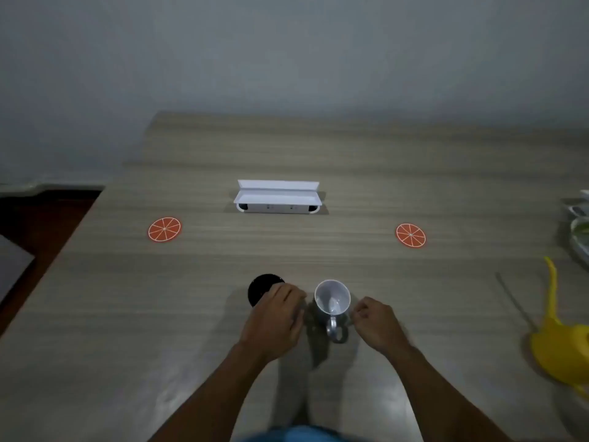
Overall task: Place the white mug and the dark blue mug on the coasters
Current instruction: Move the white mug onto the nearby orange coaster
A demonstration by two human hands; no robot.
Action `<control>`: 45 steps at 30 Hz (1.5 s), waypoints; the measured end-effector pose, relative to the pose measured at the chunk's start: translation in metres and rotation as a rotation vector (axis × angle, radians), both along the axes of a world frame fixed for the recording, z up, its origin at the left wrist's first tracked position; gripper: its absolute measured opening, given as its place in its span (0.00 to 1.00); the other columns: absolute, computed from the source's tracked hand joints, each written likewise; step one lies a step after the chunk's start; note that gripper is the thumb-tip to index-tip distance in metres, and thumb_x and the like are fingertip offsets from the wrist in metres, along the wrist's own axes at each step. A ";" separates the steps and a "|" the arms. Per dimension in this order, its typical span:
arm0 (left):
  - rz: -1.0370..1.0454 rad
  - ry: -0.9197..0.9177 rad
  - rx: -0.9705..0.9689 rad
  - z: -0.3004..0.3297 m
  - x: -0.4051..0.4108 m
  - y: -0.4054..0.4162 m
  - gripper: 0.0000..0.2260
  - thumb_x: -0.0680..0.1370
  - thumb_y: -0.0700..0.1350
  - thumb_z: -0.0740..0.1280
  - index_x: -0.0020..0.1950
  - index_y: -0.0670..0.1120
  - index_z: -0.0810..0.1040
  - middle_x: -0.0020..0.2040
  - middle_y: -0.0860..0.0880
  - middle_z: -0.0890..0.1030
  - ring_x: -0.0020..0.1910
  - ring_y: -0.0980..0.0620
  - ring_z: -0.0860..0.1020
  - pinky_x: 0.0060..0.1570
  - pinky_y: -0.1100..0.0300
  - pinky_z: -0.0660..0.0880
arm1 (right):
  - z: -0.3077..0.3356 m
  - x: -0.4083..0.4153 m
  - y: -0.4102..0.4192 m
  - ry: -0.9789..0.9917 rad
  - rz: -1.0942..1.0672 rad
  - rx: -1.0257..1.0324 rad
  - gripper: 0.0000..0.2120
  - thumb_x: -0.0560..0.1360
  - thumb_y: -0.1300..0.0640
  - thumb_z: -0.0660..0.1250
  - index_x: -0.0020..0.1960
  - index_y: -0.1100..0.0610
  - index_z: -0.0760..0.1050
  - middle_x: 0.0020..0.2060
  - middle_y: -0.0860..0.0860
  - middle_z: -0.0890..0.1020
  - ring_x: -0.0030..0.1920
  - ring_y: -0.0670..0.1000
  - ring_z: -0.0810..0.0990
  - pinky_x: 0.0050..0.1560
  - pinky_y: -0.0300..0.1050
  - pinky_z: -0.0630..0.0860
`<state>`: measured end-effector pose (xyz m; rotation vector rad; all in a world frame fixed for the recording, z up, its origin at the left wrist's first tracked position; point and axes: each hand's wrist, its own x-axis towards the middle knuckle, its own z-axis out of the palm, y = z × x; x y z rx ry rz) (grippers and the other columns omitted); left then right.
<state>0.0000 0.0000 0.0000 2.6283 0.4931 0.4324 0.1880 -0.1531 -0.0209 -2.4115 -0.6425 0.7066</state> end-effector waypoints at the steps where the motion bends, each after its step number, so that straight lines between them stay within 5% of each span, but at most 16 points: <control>1: -0.012 0.007 0.009 -0.004 0.000 -0.003 0.11 0.78 0.44 0.65 0.60 0.43 0.77 0.56 0.46 0.80 0.57 0.47 0.75 0.57 0.55 0.73 | -0.004 -0.001 -0.001 0.003 -0.003 0.009 0.03 0.75 0.58 0.69 0.44 0.57 0.80 0.40 0.54 0.85 0.43 0.56 0.83 0.45 0.48 0.78; 8: -0.005 0.013 -0.040 -0.025 -0.012 -0.027 0.11 0.79 0.43 0.63 0.60 0.43 0.75 0.56 0.45 0.77 0.54 0.47 0.74 0.50 0.58 0.72 | -0.009 -0.017 -0.005 0.053 -0.027 0.099 0.09 0.78 0.56 0.71 0.39 0.49 0.78 0.35 0.42 0.81 0.36 0.38 0.79 0.35 0.32 0.71; 14: -0.039 0.229 -0.212 -0.057 -0.024 -0.044 0.19 0.78 0.42 0.60 0.69 0.43 0.70 0.66 0.44 0.72 0.64 0.44 0.72 0.61 0.53 0.71 | -0.016 -0.034 -0.003 0.176 -0.122 0.184 0.07 0.76 0.57 0.71 0.40 0.50 0.83 0.34 0.45 0.84 0.36 0.42 0.81 0.36 0.30 0.73; 18: 0.003 0.468 -0.127 -0.085 -0.032 -0.056 0.33 0.81 0.54 0.58 0.81 0.42 0.51 0.82 0.43 0.52 0.81 0.43 0.49 0.79 0.50 0.50 | -0.024 -0.048 -0.004 0.289 -0.167 0.219 0.07 0.77 0.58 0.71 0.44 0.59 0.85 0.37 0.54 0.87 0.37 0.50 0.80 0.43 0.44 0.75; 23: 0.025 0.523 -0.059 -0.107 -0.038 -0.065 0.36 0.81 0.61 0.51 0.82 0.44 0.40 0.82 0.45 0.38 0.81 0.46 0.38 0.77 0.51 0.37 | -0.030 -0.064 -0.006 0.348 -0.236 0.323 0.14 0.78 0.57 0.71 0.41 0.68 0.79 0.31 0.55 0.74 0.35 0.50 0.71 0.41 0.47 0.68; 27: 0.043 0.489 -0.034 -0.115 -0.042 -0.069 0.36 0.81 0.62 0.47 0.82 0.45 0.39 0.83 0.46 0.38 0.80 0.48 0.34 0.77 0.52 0.34 | -0.034 -0.072 -0.005 0.317 -0.294 0.369 0.13 0.78 0.55 0.72 0.40 0.63 0.82 0.29 0.52 0.77 0.32 0.45 0.72 0.38 0.45 0.70; 33: 0.094 0.461 -0.055 -0.119 -0.039 -0.077 0.36 0.80 0.61 0.47 0.82 0.45 0.42 0.83 0.45 0.41 0.80 0.48 0.36 0.77 0.51 0.34 | -0.032 -0.068 -0.004 0.398 -0.306 0.405 0.09 0.78 0.55 0.73 0.45 0.62 0.84 0.39 0.64 0.84 0.38 0.48 0.78 0.43 0.45 0.73; 38: 0.113 0.441 -0.060 -0.119 -0.036 -0.079 0.36 0.80 0.61 0.50 0.82 0.44 0.45 0.83 0.45 0.45 0.81 0.48 0.39 0.78 0.50 0.37 | -0.033 -0.062 -0.002 0.418 -0.299 0.399 0.11 0.79 0.60 0.71 0.39 0.64 0.80 0.29 0.50 0.76 0.31 0.48 0.73 0.34 0.39 0.74; 45: 0.095 0.432 -0.064 -0.115 -0.022 -0.077 0.36 0.80 0.58 0.52 0.82 0.41 0.46 0.83 0.44 0.47 0.81 0.49 0.39 0.78 0.50 0.38 | -0.030 -0.051 -0.010 0.330 -0.278 0.418 0.10 0.81 0.60 0.67 0.46 0.65 0.81 0.43 0.62 0.86 0.33 0.48 0.80 0.38 0.38 0.79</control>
